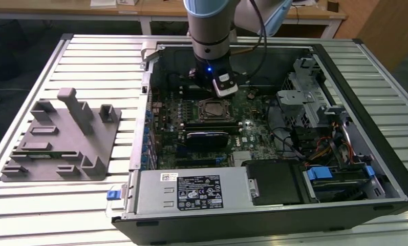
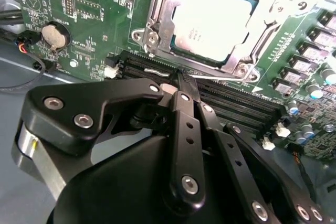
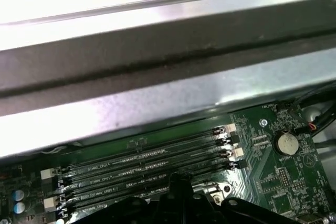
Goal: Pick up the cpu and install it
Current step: 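Install the first cpu locking lever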
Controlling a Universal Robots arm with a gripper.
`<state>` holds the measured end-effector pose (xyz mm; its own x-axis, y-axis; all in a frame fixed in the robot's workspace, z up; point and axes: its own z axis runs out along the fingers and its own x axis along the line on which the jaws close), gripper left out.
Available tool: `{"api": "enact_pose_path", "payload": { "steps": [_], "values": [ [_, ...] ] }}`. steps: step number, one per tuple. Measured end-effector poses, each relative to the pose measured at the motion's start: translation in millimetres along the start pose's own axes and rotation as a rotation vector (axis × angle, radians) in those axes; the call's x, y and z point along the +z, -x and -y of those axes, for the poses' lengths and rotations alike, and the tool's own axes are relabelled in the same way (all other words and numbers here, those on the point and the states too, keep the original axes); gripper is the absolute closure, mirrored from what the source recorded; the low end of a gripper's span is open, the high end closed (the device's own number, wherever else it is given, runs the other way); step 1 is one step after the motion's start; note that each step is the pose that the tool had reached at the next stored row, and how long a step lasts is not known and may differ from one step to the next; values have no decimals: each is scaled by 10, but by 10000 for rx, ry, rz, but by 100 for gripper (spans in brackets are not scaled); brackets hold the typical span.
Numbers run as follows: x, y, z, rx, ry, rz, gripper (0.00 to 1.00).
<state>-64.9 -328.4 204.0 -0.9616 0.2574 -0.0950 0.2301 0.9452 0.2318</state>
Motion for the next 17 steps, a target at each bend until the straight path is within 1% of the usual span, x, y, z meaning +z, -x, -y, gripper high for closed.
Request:
{"api": "enact_pose_path", "payload": {
  "steps": [1,3,4,13,17],
  "values": [
    [4,-1,0,1,-49,40,89],
    [13,-2,0,13,-120,117,89],
    [14,-2,-1,30,-133,127,89],
    [32,-13,-32,683,-205,279,89],
    [42,-21,-62,816,-219,310,89]
  ]
}}
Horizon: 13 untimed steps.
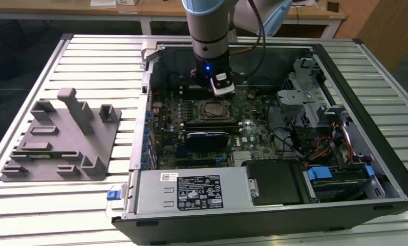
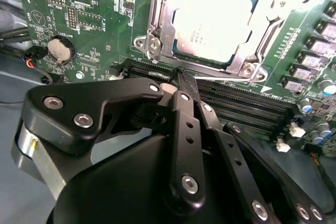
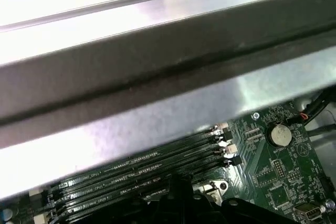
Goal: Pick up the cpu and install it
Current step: 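Install the first cpu locking lever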
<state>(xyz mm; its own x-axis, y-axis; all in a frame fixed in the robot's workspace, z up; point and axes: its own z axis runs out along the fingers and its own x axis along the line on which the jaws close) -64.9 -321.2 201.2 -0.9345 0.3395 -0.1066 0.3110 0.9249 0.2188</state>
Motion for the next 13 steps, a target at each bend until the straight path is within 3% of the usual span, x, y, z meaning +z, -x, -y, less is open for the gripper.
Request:
{"api": "enact_pose_path", "payload": {
  "steps": [8,13],
  "values": [
    [24,-8,-9,99,-26,59,89],
    [39,-9,-6,90,-121,146,89]
  ]
}}
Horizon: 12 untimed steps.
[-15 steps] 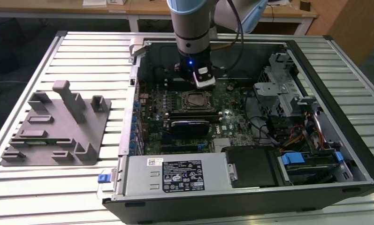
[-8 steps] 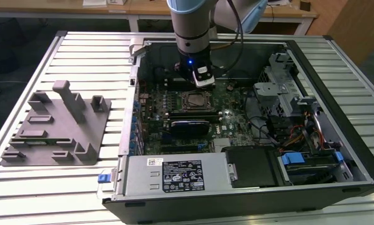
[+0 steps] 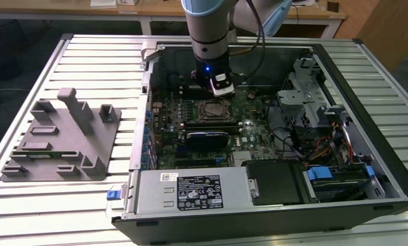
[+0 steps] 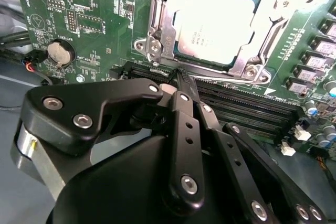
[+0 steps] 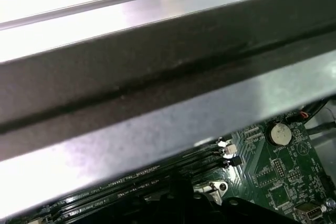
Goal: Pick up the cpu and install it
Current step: 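Install the first cpu locking lever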
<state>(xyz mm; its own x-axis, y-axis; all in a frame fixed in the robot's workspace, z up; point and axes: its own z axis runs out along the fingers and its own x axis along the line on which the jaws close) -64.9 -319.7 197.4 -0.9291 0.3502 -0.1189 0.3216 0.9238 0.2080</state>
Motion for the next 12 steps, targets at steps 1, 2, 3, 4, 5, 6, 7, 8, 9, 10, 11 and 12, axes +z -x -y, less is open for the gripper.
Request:
{"api": "enact_pose_path", "payload": {
  "steps": [1,2,3,4,5,6,7,8,9,10,11,12],
  "values": [
    [2,0,1,-3,-24,20,89],
    [5,-1,1,-7,-49,42,89],
    [7,-1,2,-11,-77,66,89],
    [9,-1,2,-16,-105,90,89],
    [12,-1,3,-21,-129,112,89],
    [15,-2,3,-25,-151,137,89],
    [19,-2,4,-28,-168,160,89],
    [19,-2,5,-28,-174,164,89],
    [19,-2,5,-28,-177,165,89],
    [19,-2,5,-27,-177,166,89],
    [19,-2,5,-27,-177,166,89],
    [20,-2,4,-26,-177,166,89]
  ]
}}
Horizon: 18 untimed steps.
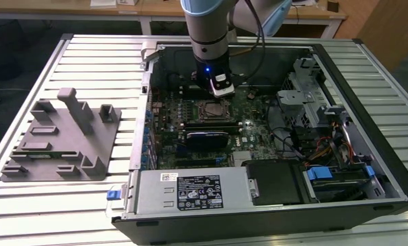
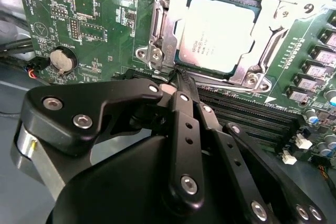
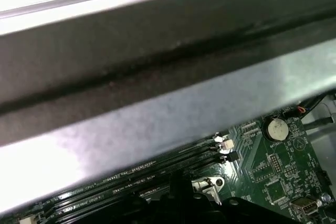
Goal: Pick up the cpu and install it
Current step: 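Install the first cpu locking lever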
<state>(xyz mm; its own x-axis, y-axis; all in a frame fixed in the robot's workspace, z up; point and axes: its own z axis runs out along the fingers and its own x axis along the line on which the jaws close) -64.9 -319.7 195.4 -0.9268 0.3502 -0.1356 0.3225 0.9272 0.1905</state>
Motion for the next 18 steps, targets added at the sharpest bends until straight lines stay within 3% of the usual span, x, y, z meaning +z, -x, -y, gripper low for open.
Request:
{"api": "enact_pose_path", "payload": {
  "steps": [5,18],
  "values": [
    [-64,9,-13,0,1,1,89],
    [-62,-57,-42,23,7,3,89]
  ]
}}
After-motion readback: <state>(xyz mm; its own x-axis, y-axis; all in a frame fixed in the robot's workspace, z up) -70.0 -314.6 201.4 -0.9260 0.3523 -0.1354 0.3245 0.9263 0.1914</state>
